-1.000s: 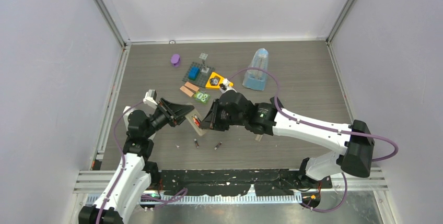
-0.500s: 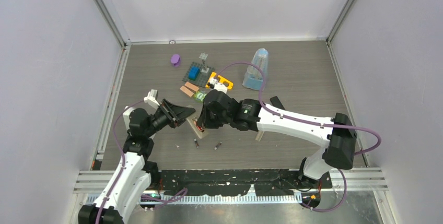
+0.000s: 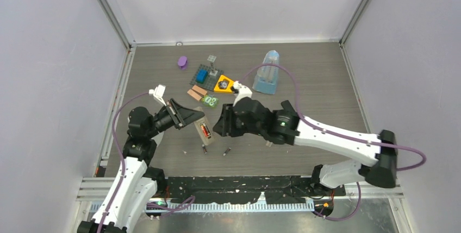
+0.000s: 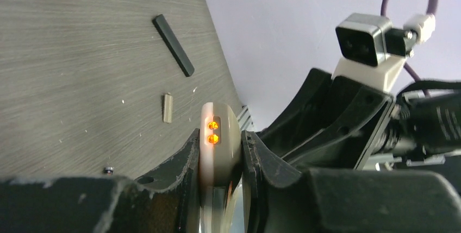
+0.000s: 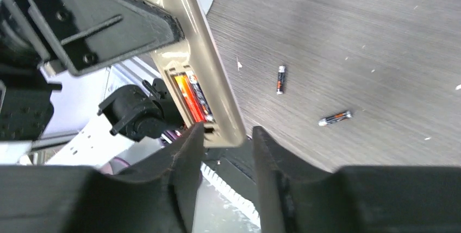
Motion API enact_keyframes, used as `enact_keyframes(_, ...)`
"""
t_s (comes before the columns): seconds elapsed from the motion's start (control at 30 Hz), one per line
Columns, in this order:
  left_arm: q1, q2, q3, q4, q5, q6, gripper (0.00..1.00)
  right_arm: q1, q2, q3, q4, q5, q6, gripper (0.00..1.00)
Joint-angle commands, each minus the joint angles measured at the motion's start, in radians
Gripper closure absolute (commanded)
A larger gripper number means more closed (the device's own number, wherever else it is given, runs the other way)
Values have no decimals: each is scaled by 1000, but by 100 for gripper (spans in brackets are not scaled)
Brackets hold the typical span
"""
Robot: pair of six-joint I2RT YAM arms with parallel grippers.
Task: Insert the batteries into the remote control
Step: Load the battery into the remote control, then place the remote control at the center of the board.
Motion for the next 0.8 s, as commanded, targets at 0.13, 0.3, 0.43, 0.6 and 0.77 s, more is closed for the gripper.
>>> enact_keyframes(0.13, -4, 0, 85, 64, 206, 127, 100, -8, -284, -177, 158, -16, -133, 29)
enact_keyframes(0.3, -4, 15, 115, 112, 261, 122, 100, -19, -353, -245, 146, 12, -131, 21)
enact_keyframes(0.43, -4, 25, 122, 112, 254, 116, 100, -26, -362, -249, 55, 93, -119, 19)
enact_keyframes(0.6, -4, 27, 88, 125, 173, 92, 100, -138, -309, -245, -225, 216, -26, 20)
enact_keyframes(0.77, -11, 20, -19, 232, -62, -37, 100, -262, -288, -370, -264, 196, 7, 24)
